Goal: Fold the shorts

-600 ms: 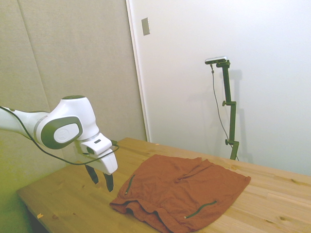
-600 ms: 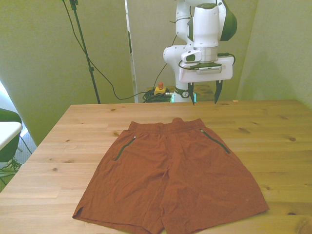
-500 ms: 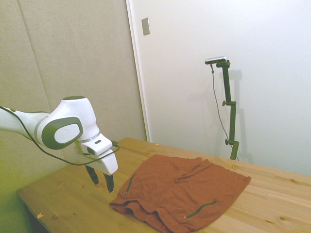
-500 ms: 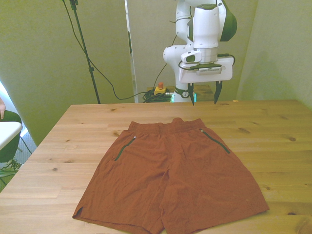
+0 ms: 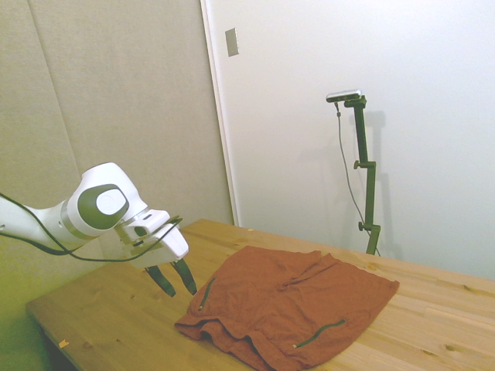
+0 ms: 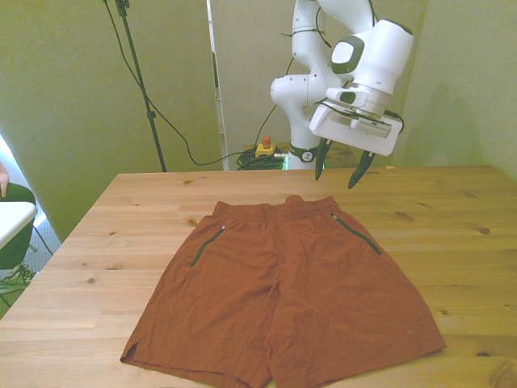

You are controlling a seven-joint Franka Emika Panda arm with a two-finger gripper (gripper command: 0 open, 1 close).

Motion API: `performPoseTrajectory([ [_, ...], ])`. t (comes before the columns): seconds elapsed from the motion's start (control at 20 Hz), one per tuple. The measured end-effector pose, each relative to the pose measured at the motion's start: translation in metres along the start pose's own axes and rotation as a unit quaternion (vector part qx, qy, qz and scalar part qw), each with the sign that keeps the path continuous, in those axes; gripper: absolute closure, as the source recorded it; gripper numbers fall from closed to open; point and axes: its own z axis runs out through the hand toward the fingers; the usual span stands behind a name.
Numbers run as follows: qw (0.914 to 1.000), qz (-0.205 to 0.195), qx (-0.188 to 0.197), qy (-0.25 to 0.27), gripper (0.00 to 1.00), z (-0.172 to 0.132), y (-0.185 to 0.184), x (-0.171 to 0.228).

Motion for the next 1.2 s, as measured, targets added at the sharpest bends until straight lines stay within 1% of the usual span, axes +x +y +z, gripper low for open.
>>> performPoseTrajectory([
  [0.2,0.9976,-0.038,-0.041,0.04,0.0,0.003,-0.018,-0.029],
  [0.35,0.9936,-0.056,-0.073,0.065,0.0,0.005,-0.024,-0.044],
  [0.65,0.9892,-0.085,-0.098,0.069,0.0,0.028,-0.025,-0.057],
  [0.8,0.9876,-0.09,-0.109,0.069,0.0,0.036,-0.024,-0.06],
  [0.9,0.9847,-0.093,-0.126,0.076,0.0,0.042,-0.019,-0.057],
  [1.05,0.983,-0.087,-0.141,0.078,0.0,0.056,-0.012,-0.05],
  [1.1,0.9831,-0.084,-0.145,0.073,1.0,0.062,-0.009,-0.049],
  [1.2,0.9833,-0.08,-0.147,0.071,1.0,0.066,-0.007,-0.044],
])
